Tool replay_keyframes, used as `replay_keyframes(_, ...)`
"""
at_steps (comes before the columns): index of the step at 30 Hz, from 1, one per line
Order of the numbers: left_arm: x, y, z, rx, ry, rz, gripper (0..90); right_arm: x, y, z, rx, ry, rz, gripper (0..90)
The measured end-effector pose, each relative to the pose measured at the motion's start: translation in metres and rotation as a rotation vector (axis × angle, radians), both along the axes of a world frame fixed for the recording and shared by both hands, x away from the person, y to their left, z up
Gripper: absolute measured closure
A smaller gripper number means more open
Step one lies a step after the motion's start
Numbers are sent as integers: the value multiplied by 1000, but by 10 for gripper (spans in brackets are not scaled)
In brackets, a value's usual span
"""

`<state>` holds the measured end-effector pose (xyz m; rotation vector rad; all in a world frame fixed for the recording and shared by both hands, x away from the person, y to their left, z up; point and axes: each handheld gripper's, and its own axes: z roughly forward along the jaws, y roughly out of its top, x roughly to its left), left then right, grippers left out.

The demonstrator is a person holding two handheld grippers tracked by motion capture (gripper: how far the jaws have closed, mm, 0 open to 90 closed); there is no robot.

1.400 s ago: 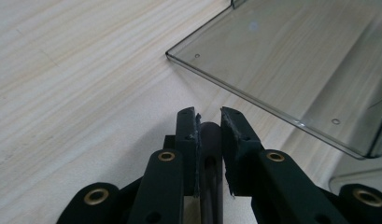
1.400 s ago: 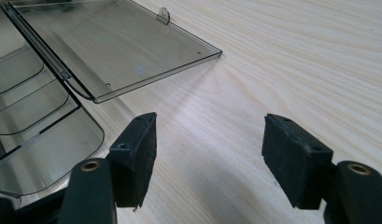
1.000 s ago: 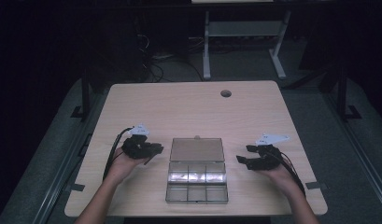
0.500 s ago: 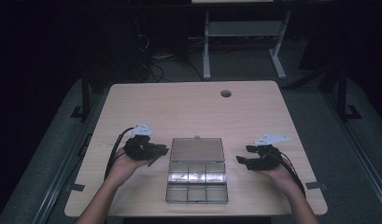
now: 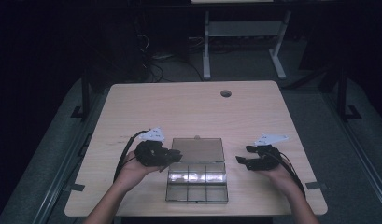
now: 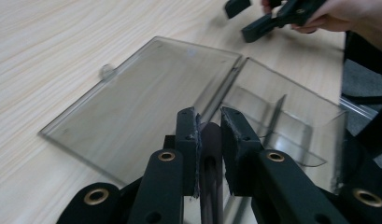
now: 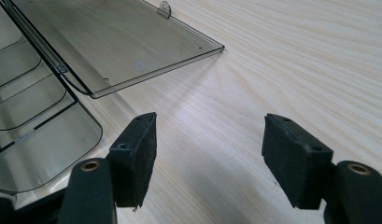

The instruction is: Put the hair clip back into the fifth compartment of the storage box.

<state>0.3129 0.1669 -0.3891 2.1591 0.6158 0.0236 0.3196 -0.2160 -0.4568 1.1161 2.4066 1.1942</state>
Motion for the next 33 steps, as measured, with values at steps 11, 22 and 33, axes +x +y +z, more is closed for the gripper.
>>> replay_keyframes(11, -17, -30, -2, 3, 0, -82, 775, 0, 0, 0, -2, -5, 2, 351)
replay_keyframes(22, -29, -56, -14, -2, 15, -137, 775, 0, 1, 0, -2, -4, 2, 351)
replay_keyframes(33, -38, -78, -27, 14, 29, -185, 775, 0, 1, 0, -3, -1, 3, 351)
